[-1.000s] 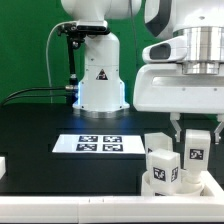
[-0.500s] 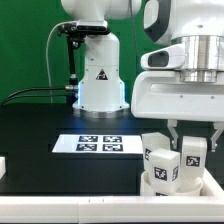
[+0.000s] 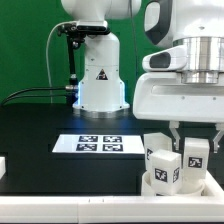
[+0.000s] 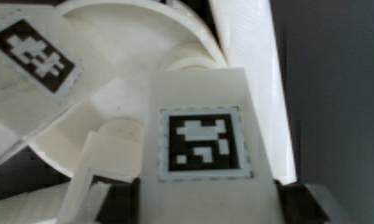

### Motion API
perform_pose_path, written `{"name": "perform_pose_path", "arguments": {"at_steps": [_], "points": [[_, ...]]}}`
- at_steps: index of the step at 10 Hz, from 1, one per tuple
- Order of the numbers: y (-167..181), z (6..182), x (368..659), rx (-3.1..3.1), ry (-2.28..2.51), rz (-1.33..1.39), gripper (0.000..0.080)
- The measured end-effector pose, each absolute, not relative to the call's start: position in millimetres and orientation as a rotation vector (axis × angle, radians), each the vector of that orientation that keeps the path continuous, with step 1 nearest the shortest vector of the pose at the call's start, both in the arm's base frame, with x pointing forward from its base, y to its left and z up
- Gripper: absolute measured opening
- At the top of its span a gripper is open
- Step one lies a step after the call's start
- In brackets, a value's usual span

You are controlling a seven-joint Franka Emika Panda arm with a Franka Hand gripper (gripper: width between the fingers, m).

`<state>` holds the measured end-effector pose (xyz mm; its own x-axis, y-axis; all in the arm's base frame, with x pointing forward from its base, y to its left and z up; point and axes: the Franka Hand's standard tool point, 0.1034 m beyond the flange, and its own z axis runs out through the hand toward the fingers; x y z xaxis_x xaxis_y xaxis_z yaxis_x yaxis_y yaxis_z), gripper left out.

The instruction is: Assemble stool

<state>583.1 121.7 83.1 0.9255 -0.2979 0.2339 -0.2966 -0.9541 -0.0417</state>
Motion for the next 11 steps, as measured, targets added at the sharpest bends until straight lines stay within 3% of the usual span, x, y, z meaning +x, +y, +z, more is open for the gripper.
{"name": "perform_pose_path", "arguments": {"at_steps": [1,2,4,6,11], "points": [[122,83.0,583,-3.077,0.475,-0.375,0.0428],[122,83.0,583,-3.075,0.478,-0.374,0.06],[126,85.6,586,-3.05,0.526,-0.362,0.0641],[130,86.7,587,-3.031,0.561,-0.341,0.0648],[104,84.6,587,-3.075,0.584,-0.001,0.0649]]}}
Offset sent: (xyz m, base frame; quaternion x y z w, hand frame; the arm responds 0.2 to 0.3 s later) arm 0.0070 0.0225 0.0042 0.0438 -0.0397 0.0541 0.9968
